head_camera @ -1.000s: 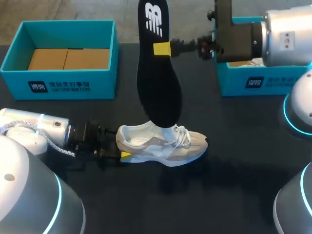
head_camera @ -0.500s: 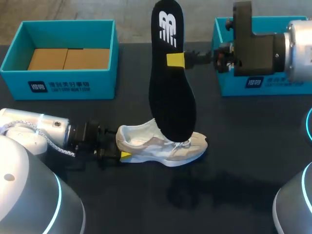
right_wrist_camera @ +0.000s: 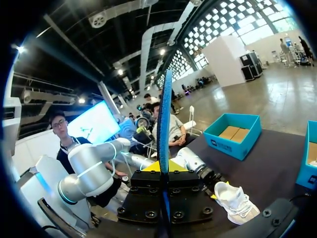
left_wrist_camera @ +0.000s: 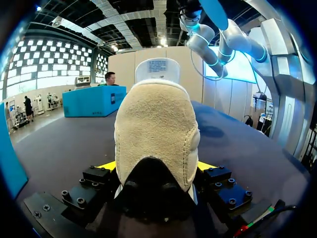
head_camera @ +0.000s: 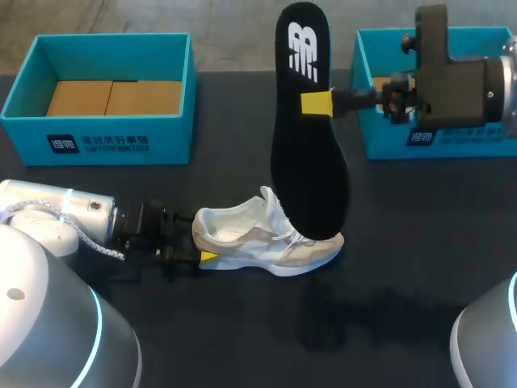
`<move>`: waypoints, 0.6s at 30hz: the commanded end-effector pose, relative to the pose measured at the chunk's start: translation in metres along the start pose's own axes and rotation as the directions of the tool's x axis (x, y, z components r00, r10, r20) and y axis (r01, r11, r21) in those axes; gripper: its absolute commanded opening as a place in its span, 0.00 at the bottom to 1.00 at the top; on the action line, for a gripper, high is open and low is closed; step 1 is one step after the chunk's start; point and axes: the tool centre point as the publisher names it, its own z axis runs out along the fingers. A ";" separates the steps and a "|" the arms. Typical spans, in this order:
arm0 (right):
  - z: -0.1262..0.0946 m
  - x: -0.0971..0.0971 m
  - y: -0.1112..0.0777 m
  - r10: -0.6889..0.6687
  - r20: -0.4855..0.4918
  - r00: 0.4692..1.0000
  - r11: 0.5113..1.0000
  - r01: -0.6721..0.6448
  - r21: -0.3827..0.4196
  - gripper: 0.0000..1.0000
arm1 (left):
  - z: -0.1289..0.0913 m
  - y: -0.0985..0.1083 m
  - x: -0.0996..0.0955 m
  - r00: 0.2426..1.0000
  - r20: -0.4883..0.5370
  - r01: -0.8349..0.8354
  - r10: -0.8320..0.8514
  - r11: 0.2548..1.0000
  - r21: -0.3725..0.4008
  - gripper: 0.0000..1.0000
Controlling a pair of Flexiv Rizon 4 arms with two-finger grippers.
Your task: Take the shoe out of the shoebox, open the shoe tongue, remove and reinsert the insole, then place the shoe into the shoebox
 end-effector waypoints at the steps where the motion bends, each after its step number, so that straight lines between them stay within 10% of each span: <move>1: -0.016 0.022 -0.013 -0.003 0.013 1.000 0.999 0.004 -0.049 0.00 | 0.001 0.002 0.002 1.000 0.001 -0.001 0.001 1.000 0.000 0.00; 18: -0.004 -0.010 0.000 -0.015 -0.033 0.999 1.000 0.015 -0.010 0.00 | 0.001 0.002 0.002 1.000 0.001 -0.001 0.001 1.000 0.000 0.00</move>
